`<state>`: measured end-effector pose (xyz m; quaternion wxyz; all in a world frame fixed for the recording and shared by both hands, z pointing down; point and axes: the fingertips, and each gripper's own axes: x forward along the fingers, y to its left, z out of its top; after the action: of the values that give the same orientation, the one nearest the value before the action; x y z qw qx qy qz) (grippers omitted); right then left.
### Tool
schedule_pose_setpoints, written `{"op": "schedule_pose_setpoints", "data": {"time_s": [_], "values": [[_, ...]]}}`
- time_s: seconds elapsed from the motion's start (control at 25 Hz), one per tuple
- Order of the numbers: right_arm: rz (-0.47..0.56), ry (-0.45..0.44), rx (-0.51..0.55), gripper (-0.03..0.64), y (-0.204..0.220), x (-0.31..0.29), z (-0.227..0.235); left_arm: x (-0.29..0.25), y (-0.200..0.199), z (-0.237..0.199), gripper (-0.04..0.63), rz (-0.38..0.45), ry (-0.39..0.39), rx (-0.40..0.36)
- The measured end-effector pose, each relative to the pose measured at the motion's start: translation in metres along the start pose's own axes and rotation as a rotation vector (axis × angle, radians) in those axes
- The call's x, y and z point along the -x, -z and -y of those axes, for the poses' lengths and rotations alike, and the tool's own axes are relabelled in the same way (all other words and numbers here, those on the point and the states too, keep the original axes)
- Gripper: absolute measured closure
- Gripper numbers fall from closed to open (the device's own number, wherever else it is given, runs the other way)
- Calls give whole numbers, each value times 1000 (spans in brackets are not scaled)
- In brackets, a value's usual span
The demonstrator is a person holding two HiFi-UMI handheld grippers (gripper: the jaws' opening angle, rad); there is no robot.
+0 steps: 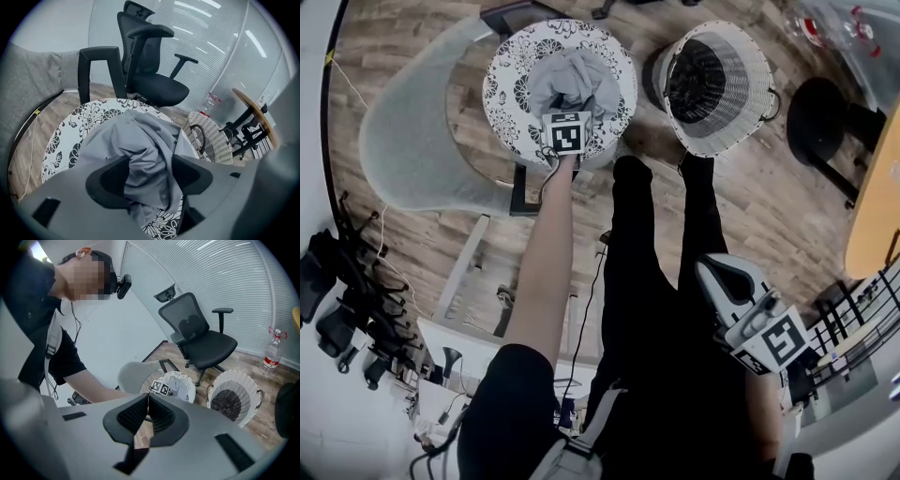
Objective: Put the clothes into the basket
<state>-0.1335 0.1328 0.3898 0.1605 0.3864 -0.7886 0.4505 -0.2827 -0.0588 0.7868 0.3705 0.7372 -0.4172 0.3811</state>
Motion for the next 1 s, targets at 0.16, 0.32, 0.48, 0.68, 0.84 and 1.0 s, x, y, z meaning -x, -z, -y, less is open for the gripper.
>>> {"op": "schedule_pose_setpoints", "data": {"time_s": [0.16,0.32,0.48,0.68,0.84,1.0], "values": [[8,2,-3,600,0,1,1,-4,5,-8,371,-7,-29,-15],[7,2,4,600,1,3,2,1,4,-7,464,-22,-14,-8],[4,7,8,600,1,4,2,5,1,-6,530,-21,-7,16],[23,0,26,600,-5,4,-4,14,-3,-2,546,-5,7,27],[45,-11,47,600,-11,6,-12,29,-8,4,548,5,26,32],[67,-17,79,600,-21,7,-23,47,-14,2,551,22,37,40]]}}
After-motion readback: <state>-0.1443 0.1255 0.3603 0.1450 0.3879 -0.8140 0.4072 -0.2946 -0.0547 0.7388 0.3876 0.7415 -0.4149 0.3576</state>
